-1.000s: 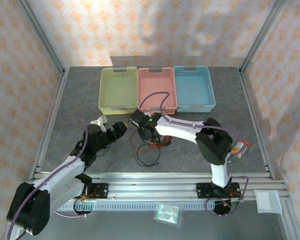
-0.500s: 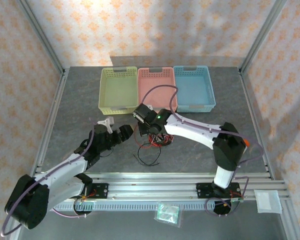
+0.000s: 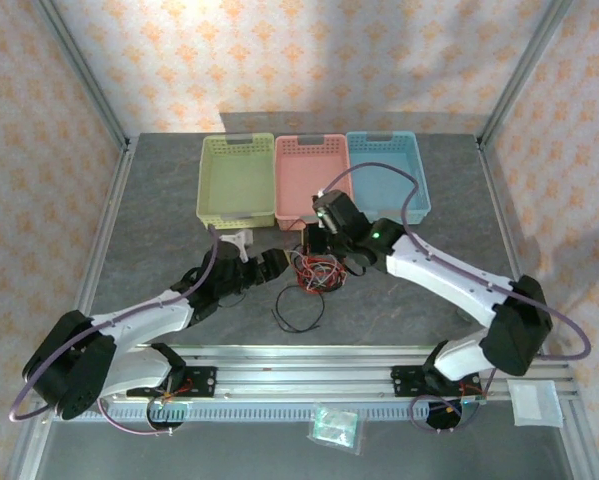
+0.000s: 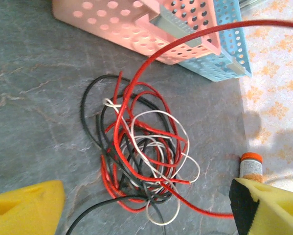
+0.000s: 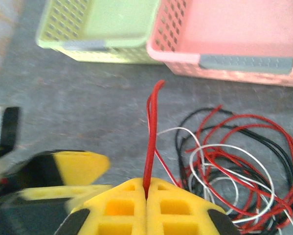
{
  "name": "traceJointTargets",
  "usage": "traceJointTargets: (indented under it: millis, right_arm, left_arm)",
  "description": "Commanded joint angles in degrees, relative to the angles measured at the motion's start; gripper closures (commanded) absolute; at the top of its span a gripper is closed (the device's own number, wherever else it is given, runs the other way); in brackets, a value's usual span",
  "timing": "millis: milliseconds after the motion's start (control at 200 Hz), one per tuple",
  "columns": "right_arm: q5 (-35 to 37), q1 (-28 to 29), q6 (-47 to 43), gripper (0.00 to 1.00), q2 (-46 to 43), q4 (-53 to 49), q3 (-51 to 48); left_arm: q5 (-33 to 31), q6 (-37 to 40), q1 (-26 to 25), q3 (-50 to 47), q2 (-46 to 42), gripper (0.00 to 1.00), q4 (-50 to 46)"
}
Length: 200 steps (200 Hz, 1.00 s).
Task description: Untangle the cables
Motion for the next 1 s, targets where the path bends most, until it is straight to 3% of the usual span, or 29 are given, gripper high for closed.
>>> traceJointTargets:
  millis: [0, 190, 581, 746, 996]
  right_arm:
    - [-1.73, -0.49, -0.38, 1.0, -2.88, 4.03, -1.08]
    - [-0.84, -0.53, -0.57, 1.0, -6.59, 7.8, -4.46]
    - [1.01, -1.9, 0.54, 1.0, -12.61, 12.61, -8.51]
    - [-2.41, -5.48, 2.68, 1.0, -18.71, 16.29, -12.75]
    - [1.58, -5.76, 0.63, 1.0, -22.47, 14.53, -10.38]
  left_arm:
    - [-5.57, 1.19, -0.95, 3.61, 1.96, 0.03, 0.55]
    - [-11.08, -0.28, -1.79, 6.89, 6.04, 0.01, 1.89]
    - [-8.57, 1.81, -2.53, 15.65, 17.56, 0.01, 0.2]
    - [-9.21, 2.55, -3.84, 18.37, 21.29, 0.01, -2.38]
    - [-10.92, 3.69, -6.44, 22.77, 27.06, 0.01, -7.71]
